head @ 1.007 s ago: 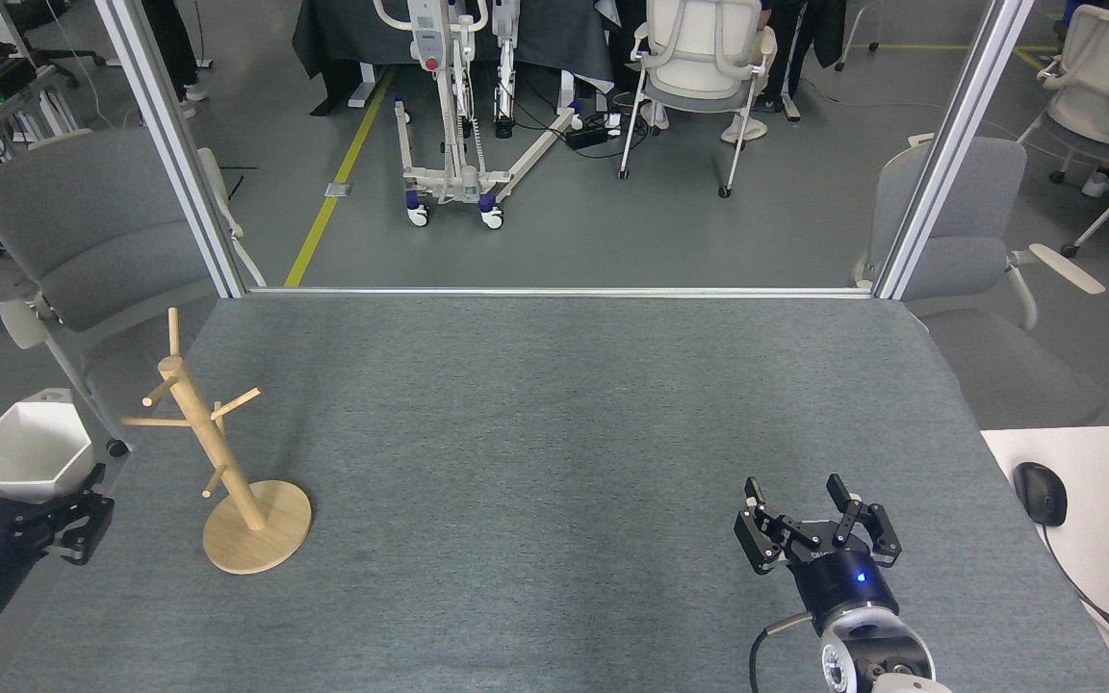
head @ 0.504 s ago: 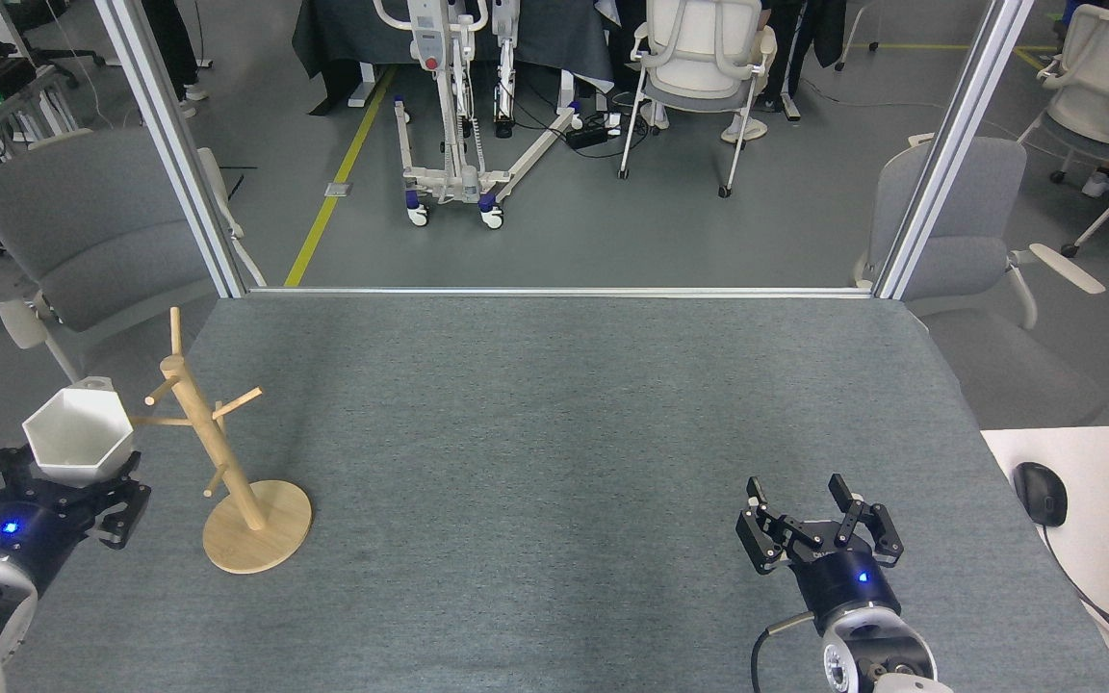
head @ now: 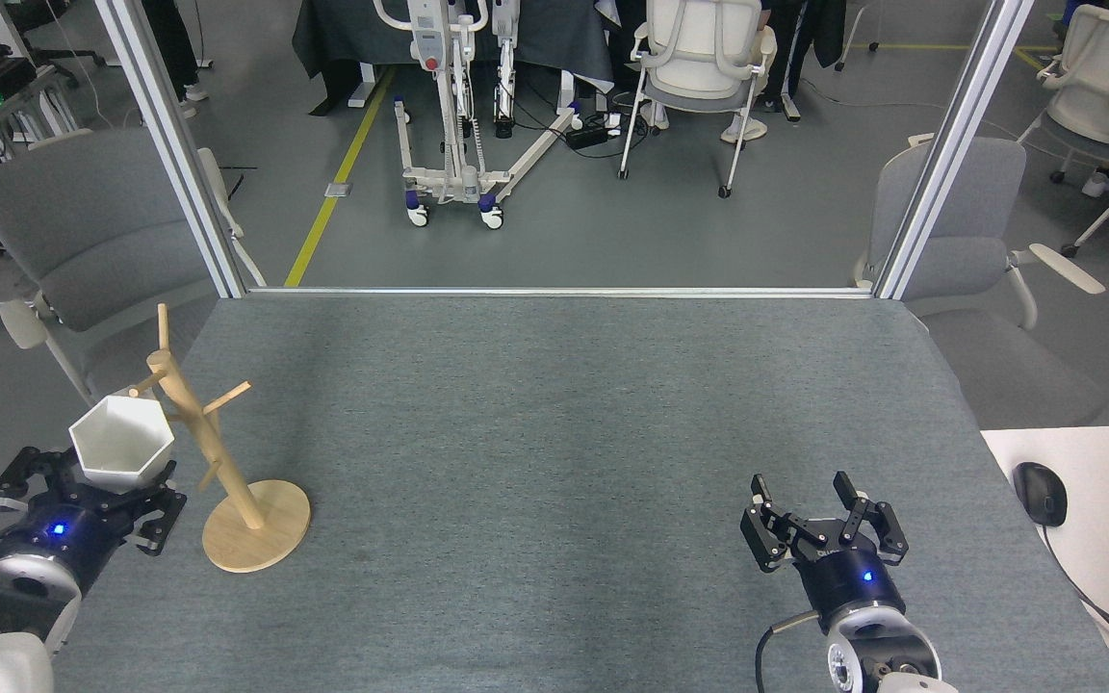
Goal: Hang cup on storage rack
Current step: 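Raise the cup with the left gripper toward the wooden stand's pegs, then hook the cup handle onto a peg of the wooden stand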
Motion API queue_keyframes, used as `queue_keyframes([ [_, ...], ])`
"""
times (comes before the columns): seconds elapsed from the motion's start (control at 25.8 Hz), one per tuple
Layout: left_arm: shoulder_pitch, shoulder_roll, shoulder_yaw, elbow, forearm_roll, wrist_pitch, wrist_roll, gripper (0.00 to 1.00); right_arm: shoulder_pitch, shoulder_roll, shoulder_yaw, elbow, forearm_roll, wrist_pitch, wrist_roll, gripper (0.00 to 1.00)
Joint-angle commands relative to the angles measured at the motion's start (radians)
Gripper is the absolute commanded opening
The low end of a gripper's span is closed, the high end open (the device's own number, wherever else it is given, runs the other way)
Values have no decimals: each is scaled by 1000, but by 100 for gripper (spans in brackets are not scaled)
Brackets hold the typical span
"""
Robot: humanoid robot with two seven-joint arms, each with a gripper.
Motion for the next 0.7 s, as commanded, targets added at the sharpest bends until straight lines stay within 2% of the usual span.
queue_keyframes([
  [0.0,-3,-1,-2,18,-4,0,0,0,0,2,0,0,0,-1,0,100],
  [0.27,3,-1,-5,30,-2,0,2,0,0,7,0,0,1,-1,0,100],
  [0.31,3,-3,-12,32,-2,0,0,9,1,7,0,0,3,-1,0,100],
  [0.39,5,-3,-29,32,-2,1,0,20,1,7,0,0,3,-1,0,100],
  [0.43,5,-3,-29,32,-2,1,2,38,1,8,0,0,3,-1,0,100],
  [0.46,5,-1,-29,32,-2,6,2,62,1,8,0,0,3,-1,0,100],
  [0.5,5,-3,-29,32,-2,15,5,74,1,10,0,0,3,-1,0,100],
  [0.54,5,-3,-29,32,-2,27,12,79,1,10,0,0,3,-1,0,100],
  [0.58,5,-3,-31,33,0,38,17,90,1,10,0,0,4,-1,0,100],
  [0.62,5,-4,-31,33,0,44,18,96,1,10,0,0,4,-1,0,100],
  [0.66,6,-4,-32,33,1,47,18,97,1,11,0,0,4,1,0,100],
])
